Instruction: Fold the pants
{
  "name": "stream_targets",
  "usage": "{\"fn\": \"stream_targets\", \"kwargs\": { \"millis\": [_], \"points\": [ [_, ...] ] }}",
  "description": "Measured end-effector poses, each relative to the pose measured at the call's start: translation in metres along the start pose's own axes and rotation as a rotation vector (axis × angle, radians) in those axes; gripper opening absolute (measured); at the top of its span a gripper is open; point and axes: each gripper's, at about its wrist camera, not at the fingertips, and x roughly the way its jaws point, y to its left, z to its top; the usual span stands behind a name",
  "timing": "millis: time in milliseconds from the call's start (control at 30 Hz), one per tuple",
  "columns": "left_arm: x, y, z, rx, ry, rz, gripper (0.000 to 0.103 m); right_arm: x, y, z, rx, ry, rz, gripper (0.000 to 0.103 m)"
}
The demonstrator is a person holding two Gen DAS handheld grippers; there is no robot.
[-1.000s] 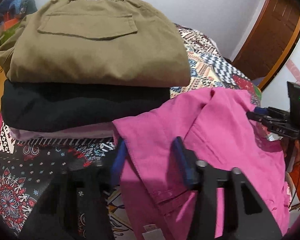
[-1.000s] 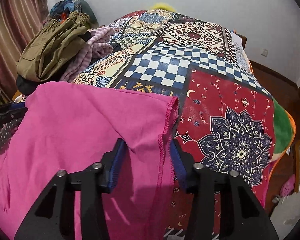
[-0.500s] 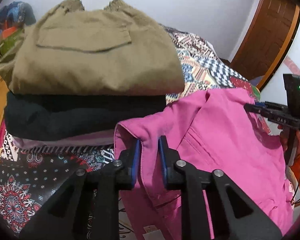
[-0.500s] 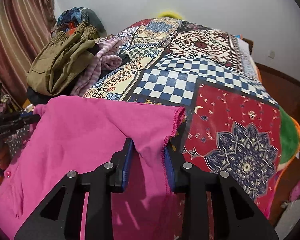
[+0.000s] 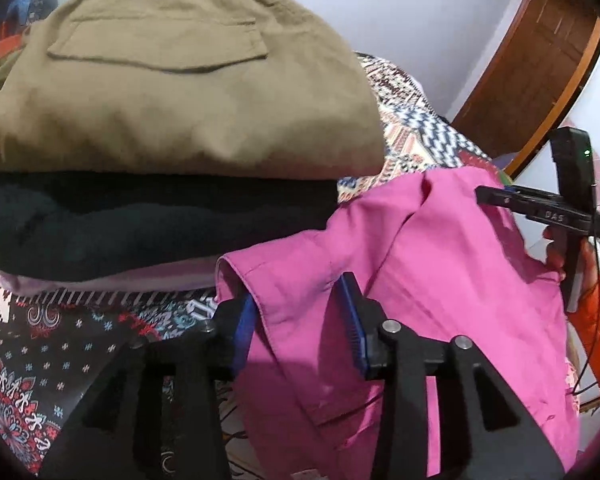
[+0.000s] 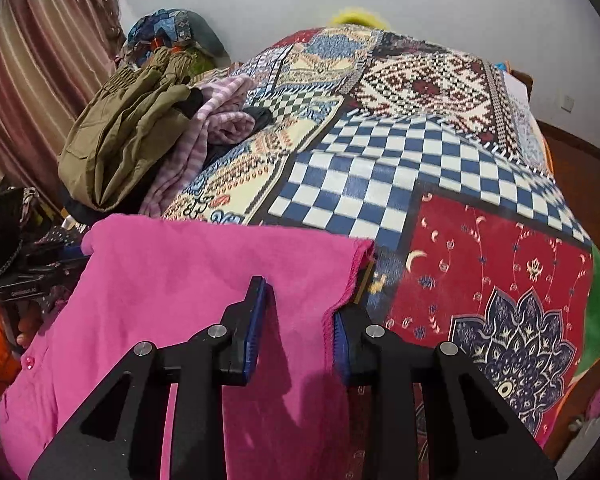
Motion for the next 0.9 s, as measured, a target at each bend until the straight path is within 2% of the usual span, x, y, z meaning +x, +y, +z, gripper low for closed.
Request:
{"fn": "stream_targets", "kwargs": {
  "millis": [67,100,133,167,267,367,600,900],
  "points": [
    [0.0,-0.001,0.004,-0.002,-0.003,-0.006,0.039,-0.001,0.0,0.001,0.001,-0.009,0.003,0.027],
    [0.0,-0.001,0.004,-0.006,-0.003,-0.008,0.039,-0.002,0.001,0.001,0.002,-0.019,0.007,0.024],
    [0.0,0.0,0.005,-0.009,-0.002,-0.011,0.036,-0.003,0.002,0.0,0.003,-0.024,0.02,0.012],
    [-0.001,0.0,0.006,-0.011,-0.001,-0.017,0.028,-0.003,0.003,0.001,0.005,-0.021,0.031,0.009],
    [-0.002,-0.003,0.005,-0.012,-0.004,-0.013,0.018,-0.007,0.008,-0.001,0.003,-0.045,0.012,0.007],
    [-0.002,-0.012,0.006,0.004,-0.006,0.02,0.013,-0.014,0.011,0.0,0.013,-0.082,-0.012,0.006],
    [-0.035,-0.031,0.013,0.061,-0.094,0.103,0.01,-0.038,0.018,0.003,0.001,-0.161,-0.063,0.004],
    [-0.081,-0.037,0.025,0.075,-0.166,0.107,0.01,-0.071,0.019,0.01,0.013,-0.238,-0.092,0.003]
  ]
}}
